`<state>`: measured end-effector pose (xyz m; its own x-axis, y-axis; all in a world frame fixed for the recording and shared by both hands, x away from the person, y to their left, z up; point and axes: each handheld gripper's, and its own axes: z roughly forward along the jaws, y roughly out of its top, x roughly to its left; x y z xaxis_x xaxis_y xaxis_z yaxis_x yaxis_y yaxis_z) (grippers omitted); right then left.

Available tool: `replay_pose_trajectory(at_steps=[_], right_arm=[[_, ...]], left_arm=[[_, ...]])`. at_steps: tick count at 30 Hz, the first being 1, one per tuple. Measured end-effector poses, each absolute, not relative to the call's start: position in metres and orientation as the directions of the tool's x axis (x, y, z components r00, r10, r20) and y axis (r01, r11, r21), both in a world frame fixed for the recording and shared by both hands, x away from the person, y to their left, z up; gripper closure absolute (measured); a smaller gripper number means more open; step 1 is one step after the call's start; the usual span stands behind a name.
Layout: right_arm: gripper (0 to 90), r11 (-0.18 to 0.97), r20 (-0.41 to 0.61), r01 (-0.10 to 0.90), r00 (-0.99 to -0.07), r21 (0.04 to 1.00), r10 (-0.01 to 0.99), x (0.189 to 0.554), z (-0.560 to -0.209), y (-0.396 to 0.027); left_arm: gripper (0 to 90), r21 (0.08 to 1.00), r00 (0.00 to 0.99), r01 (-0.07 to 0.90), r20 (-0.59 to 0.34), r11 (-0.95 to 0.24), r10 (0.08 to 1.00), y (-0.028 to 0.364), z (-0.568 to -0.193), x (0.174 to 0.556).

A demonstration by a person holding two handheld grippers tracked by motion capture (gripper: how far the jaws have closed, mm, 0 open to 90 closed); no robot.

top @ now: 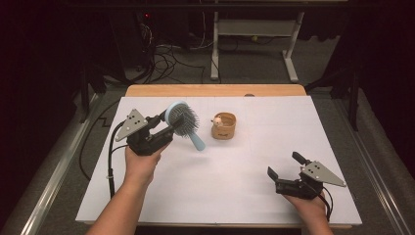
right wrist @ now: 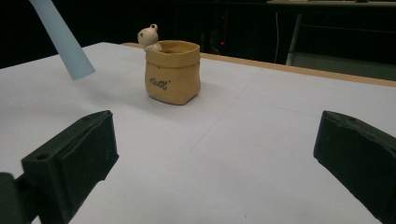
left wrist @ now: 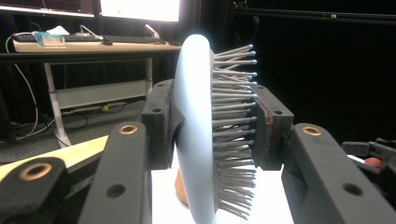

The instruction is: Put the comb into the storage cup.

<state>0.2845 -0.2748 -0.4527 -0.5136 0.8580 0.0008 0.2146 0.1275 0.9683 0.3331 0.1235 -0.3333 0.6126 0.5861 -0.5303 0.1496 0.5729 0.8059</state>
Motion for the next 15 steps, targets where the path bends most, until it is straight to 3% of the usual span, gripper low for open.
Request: replay_pose_trajectory(at_steps=[15], right_arm=[[0.0,0.119,0.004,0.205,-0.518,0.971,0.855,0.284,-0.451,-0.275]], left_arm=[[57.9,0.803,0.633,0.13,-0.519,0.582,0.574,0.111,-0.316,0.341]])
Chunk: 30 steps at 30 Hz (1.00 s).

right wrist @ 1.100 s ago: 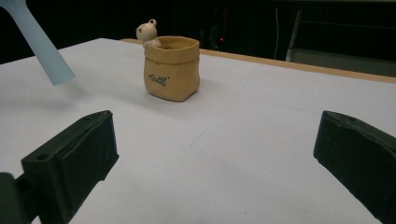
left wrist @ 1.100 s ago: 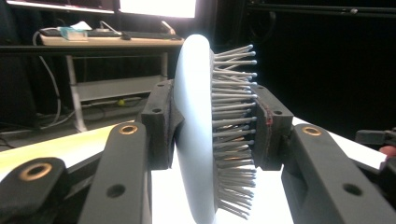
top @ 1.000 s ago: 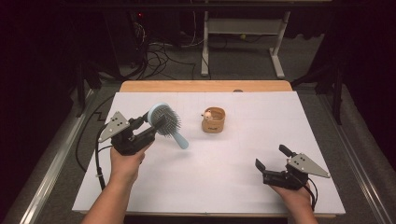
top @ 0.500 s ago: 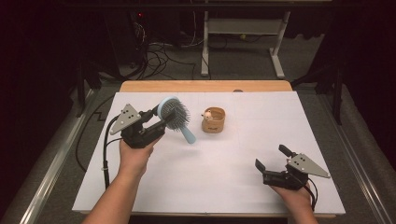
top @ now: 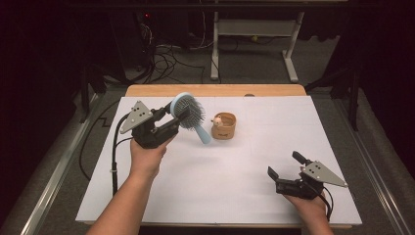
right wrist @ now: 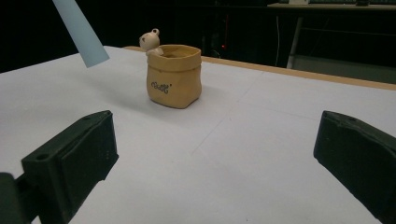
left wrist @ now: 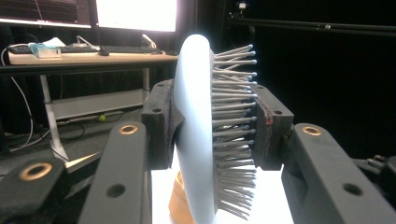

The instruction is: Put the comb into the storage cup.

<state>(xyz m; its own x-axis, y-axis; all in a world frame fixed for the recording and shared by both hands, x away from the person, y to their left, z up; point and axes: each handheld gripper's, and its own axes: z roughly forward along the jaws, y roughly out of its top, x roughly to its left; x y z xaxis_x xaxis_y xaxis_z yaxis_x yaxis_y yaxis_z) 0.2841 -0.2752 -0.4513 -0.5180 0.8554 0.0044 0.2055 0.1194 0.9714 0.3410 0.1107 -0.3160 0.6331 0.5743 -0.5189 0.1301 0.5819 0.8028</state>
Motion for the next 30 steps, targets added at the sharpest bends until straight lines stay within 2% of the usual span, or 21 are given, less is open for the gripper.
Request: replay_pose_trajectory(at_steps=[30], right_arm=[[0.0,0.11,0.008,0.198,-0.515,0.974,0.857,0.284,-0.45,-0.276]], left_arm=[[58.0,0.797,0.639,0.102,-0.511,0.596,0.574,0.085,-0.287,0.367]])
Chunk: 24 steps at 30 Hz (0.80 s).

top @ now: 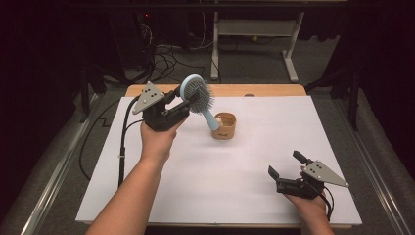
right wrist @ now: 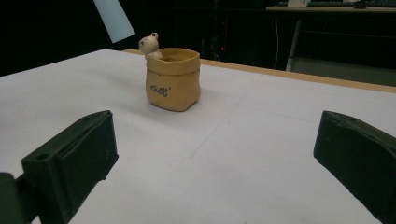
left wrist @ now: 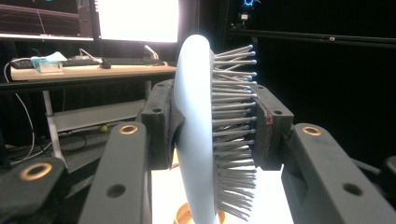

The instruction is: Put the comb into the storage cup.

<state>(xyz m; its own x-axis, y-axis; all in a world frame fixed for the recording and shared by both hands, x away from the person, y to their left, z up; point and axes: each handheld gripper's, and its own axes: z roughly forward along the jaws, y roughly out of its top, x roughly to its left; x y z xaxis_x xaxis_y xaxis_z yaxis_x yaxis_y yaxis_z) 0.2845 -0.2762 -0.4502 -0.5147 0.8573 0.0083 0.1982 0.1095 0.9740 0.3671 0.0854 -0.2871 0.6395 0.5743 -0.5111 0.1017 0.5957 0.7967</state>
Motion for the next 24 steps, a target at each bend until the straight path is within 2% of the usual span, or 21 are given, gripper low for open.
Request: replay_pose_trajectory(at_steps=[14,24], right_arm=[[0.0,0.092,0.019,0.194,-0.504,0.977,0.864,0.284,-0.45,-0.28],[0.0,0.086,0.024,0.193,-0.507,0.977,0.861,0.284,-0.45,-0.28]], left_arm=[[58.0,0.801,0.658,0.087,-0.493,0.593,0.569,0.062,-0.268,0.386],[58.0,0.804,0.641,0.08,-0.495,0.59,0.587,0.053,-0.269,0.404]])
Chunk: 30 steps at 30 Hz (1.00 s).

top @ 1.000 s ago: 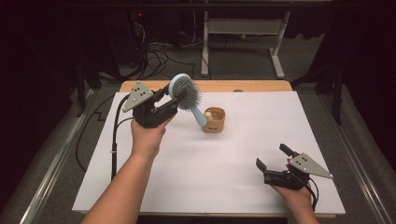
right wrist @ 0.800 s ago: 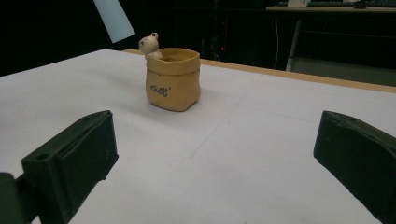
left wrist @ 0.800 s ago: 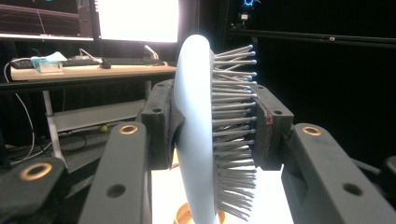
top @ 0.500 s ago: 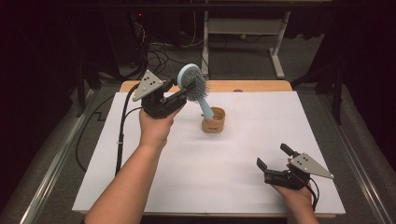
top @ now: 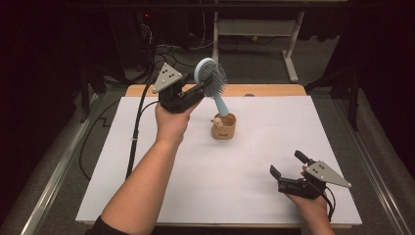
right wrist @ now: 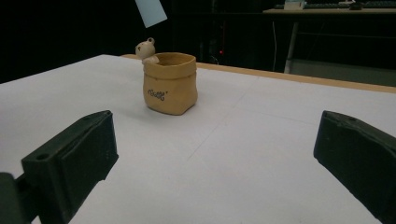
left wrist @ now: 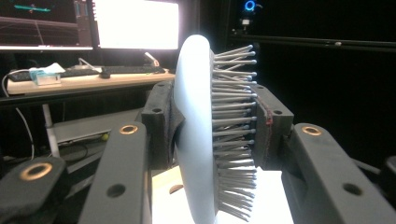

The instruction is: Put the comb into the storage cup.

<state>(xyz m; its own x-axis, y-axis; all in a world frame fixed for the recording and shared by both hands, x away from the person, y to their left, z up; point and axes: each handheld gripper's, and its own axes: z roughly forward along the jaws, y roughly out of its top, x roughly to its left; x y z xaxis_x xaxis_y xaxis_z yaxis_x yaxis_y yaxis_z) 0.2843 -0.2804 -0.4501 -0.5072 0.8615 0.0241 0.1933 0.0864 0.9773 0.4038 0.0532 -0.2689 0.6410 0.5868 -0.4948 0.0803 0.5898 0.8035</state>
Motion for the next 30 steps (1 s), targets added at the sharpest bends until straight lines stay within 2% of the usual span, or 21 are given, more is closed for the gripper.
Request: replay_pose_trajectory(at_steps=[30], right_arm=[[0.0,0.066,0.043,0.195,-0.505,0.979,0.862,0.284,-0.451,-0.284]], left_arm=[[57.9,0.818,0.602,0.106,-0.506,0.566,0.618,0.024,-0.31,0.425]])
